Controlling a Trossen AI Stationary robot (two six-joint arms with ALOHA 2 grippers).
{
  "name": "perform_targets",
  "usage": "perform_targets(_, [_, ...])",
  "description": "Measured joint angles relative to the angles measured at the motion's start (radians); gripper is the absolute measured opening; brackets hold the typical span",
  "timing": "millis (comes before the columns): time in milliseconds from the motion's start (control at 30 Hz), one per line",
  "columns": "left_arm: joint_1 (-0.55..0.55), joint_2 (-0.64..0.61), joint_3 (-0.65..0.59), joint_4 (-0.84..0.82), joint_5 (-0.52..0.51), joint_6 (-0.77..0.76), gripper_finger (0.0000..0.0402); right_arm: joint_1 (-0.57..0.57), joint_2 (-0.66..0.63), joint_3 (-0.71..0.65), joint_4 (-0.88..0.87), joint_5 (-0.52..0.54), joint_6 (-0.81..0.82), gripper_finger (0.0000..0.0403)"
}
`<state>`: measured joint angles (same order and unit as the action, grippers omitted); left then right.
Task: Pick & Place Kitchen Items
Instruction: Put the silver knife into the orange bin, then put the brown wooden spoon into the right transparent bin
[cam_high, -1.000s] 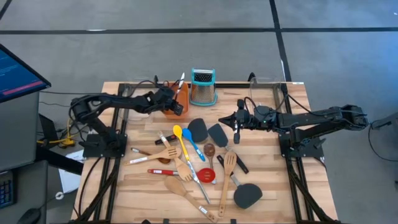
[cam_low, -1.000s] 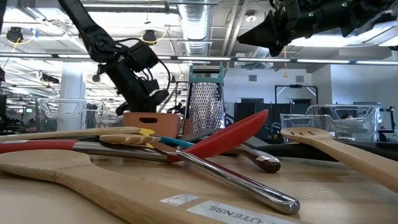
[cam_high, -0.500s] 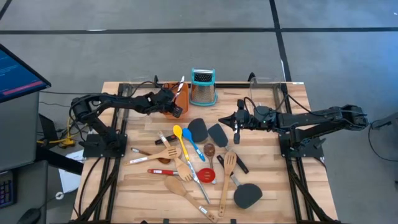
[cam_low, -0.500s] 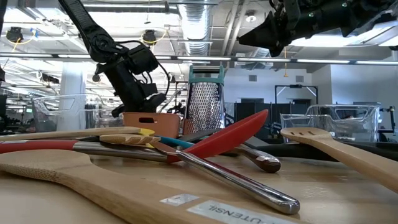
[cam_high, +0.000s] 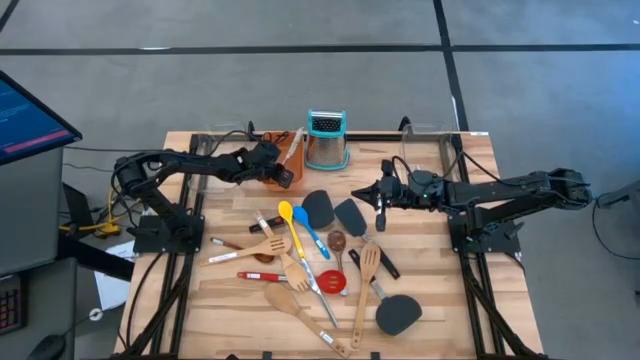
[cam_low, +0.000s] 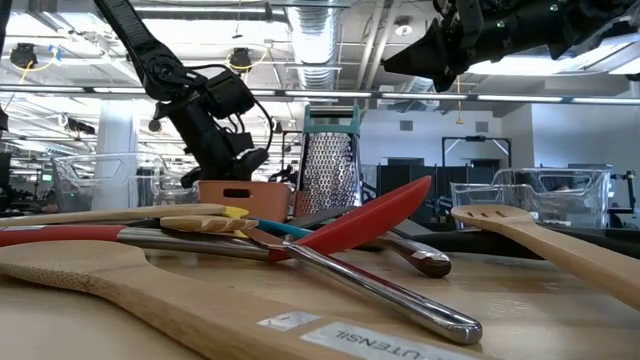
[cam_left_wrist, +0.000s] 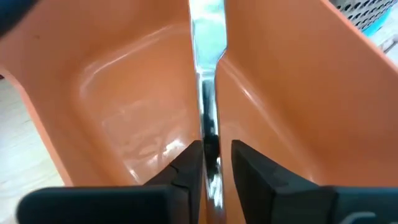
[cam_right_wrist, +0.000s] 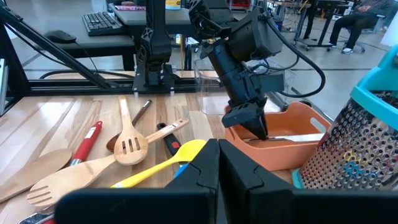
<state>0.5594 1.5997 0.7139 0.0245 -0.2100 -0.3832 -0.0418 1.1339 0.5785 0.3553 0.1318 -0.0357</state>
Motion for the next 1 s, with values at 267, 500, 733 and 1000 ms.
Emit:
perform_targets(267, [-0.004,0.000,-0.001,0.154,0.000,0.046,0.0079,0.000,0.000,0.000,0.000,0.000,0.000,0.0000])
perform_targets(500, [-0.010,-0.035,-0.001,0.339,0.052,0.131,0.0036,0.000,0.000,0.000,0.000,0.000,0.000,0.0000])
perform_targets(733, [-0.065,-0.170,-0.005,0.346,0.053,0.316,0.0002,0.000,0.000,0.000,-0.001,0.000,0.000,0.0000])
perform_targets(1000, [-0.204,-0.408,-0.087,0.344,0.054,0.430,0.0001,0.000,0.000,0.000,0.000,0.000,0.000,0.0000])
